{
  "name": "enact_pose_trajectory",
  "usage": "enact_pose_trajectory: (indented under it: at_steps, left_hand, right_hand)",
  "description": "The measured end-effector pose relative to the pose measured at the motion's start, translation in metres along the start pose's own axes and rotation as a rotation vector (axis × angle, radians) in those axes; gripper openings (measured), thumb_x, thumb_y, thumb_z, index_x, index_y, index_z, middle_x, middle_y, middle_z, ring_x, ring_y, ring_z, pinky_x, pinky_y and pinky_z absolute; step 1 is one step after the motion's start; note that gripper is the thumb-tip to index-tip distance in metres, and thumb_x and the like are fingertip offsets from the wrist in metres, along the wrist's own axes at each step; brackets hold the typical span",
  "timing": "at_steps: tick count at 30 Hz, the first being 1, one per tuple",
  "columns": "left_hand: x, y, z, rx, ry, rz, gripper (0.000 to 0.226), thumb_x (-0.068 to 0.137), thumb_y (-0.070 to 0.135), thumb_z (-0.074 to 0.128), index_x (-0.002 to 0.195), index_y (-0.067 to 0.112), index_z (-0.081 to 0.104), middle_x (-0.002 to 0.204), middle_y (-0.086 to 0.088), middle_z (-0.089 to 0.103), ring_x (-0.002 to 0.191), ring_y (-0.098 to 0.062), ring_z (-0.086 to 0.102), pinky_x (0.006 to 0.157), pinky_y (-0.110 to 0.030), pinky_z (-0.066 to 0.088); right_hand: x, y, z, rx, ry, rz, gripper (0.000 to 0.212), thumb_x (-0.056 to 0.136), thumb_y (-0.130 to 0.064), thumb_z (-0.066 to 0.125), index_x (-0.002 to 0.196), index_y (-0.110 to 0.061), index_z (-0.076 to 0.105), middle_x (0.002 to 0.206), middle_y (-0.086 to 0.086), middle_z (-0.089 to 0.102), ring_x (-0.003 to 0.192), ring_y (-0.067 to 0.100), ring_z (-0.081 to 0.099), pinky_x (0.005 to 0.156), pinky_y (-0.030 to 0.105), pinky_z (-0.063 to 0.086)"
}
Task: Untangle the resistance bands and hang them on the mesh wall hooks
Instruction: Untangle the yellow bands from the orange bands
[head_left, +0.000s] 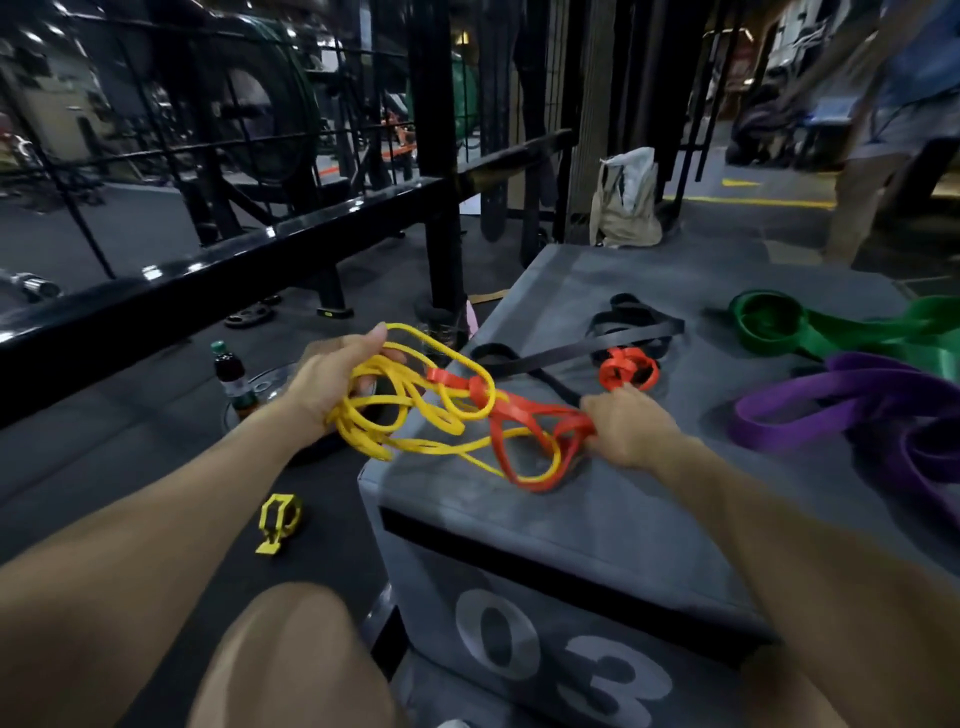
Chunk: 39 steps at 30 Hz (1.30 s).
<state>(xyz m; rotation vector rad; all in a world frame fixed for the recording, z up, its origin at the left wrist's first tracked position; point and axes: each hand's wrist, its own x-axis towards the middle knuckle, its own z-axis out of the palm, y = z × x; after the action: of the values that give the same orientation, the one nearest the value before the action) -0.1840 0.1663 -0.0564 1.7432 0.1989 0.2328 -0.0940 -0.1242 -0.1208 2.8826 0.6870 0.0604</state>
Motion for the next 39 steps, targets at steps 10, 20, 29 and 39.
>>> enact_pose_trajectory:
  at_steps: [10, 20, 29, 39]
  left_hand:
    - [0.064, -0.047, 0.062, 0.284, 0.320, -0.006, 0.031, 0.097, 0.026, 0.045, 0.090, 0.003, 0.065, 0.092, -0.013, 0.068, 0.090, -0.027, 0.063, 0.082, -0.038, 0.047]
    - [0.038, -0.037, 0.150, 0.555, 0.123, 0.522, 0.029, 0.083, -0.002, 0.053, 0.111, 0.004, 0.059, 0.116, -0.015, 0.050, 0.107, -0.031, 0.053, 0.095, -0.034, 0.040]
    - [0.045, -0.062, 0.182, 1.360, -0.131, 0.357, 0.047, 0.086, 0.046, 0.054, 0.127, 0.024, 0.048, 0.128, -0.002, 0.056, 0.124, -0.022, 0.047, 0.100, -0.033, 0.030]
    - [0.058, -0.061, 0.131, 1.332, 0.122, 0.309, 0.024, 0.087, 0.014, 0.051, 0.106, 0.024, 0.062, 0.117, 0.001, 0.056, 0.119, -0.020, 0.047, 0.095, -0.034, 0.033]
  right_hand:
    - [-0.050, 0.084, 0.015, -0.053, 0.088, 0.544, 0.035, 0.091, -0.008, 0.034, 0.122, -0.006, 0.048, 0.127, 0.011, 0.054, 0.124, 0.030, 0.043, 0.111, 0.041, 0.025]
    - [-0.032, 0.044, -0.001, 0.145, -0.090, 0.266, 0.088, 0.079, -0.038, 0.062, 0.145, -0.002, 0.016, 0.147, 0.021, 0.023, 0.140, 0.035, 0.019, 0.117, 0.042, 0.005]
    - [-0.011, 0.032, 0.030, 0.310, 0.031, 0.163, 0.044, 0.090, -0.031, 0.055, 0.127, -0.010, 0.045, 0.127, 0.012, 0.048, 0.121, 0.031, 0.044, 0.105, 0.039, 0.033]
    - [-0.014, 0.050, 0.001, 0.626, 0.358, 0.345, 0.016, 0.085, -0.021, 0.060, 0.098, -0.020, 0.069, 0.096, 0.006, 0.067, 0.099, 0.028, 0.058, 0.083, 0.039, 0.046]
